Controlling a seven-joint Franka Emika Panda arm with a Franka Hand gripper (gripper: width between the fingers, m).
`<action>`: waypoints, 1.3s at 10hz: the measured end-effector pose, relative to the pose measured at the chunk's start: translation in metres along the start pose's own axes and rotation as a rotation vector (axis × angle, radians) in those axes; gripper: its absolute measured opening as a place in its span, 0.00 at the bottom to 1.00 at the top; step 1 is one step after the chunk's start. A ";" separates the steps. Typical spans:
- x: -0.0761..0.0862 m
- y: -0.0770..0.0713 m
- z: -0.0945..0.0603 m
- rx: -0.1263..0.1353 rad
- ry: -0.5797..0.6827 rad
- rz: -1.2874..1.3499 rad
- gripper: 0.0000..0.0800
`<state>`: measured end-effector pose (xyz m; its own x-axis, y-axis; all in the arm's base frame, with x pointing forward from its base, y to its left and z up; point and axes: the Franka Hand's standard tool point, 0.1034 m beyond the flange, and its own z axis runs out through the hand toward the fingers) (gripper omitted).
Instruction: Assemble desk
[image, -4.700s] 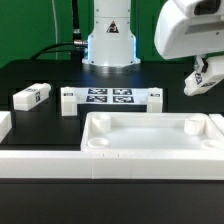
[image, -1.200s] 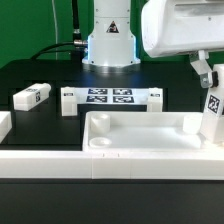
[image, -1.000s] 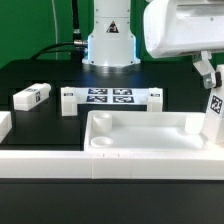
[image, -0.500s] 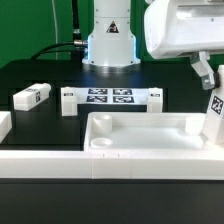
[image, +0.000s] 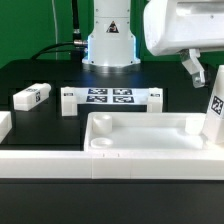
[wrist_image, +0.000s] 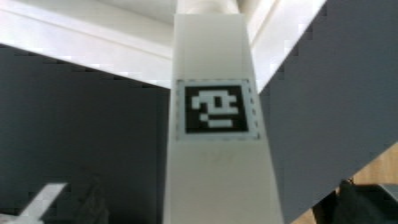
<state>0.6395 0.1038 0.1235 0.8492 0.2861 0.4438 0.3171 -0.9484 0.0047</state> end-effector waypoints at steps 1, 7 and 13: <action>0.008 0.001 -0.008 0.003 -0.016 -0.003 0.81; 0.010 -0.007 -0.009 0.049 -0.195 0.025 0.81; -0.003 -0.002 0.003 0.134 -0.507 0.013 0.81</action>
Offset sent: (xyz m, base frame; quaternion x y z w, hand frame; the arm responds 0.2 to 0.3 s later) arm 0.0000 0.0000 0.0000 0.0000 -0.0650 0.0000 0.9979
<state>0.6374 0.1050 0.1197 0.9405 0.3365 -0.0466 0.3286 -0.9358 -0.1275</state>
